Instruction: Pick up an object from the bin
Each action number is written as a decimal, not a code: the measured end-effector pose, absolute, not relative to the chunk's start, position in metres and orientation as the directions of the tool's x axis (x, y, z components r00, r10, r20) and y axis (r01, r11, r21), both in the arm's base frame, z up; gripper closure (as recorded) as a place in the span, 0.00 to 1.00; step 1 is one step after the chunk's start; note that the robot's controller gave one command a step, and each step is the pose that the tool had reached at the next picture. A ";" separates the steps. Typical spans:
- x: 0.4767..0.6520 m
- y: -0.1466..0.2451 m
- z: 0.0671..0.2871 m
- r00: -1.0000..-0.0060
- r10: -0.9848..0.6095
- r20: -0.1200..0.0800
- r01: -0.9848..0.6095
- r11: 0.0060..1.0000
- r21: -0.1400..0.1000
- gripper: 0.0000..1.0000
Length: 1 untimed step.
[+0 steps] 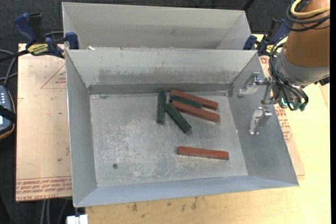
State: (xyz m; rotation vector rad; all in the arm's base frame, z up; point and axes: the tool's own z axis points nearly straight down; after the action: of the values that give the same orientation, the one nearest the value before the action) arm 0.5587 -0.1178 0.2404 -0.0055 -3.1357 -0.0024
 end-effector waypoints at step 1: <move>0.560 -0.117 0.245 -1.000 0.001 -0.002 0.001 1.000 0.000 0.00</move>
Offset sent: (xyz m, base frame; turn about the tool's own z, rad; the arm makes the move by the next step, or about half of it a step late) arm -0.0514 0.0695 -0.0809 0.0419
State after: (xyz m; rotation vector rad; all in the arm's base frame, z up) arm 0.5602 -0.1172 0.2448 -0.0009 -3.1434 0.0000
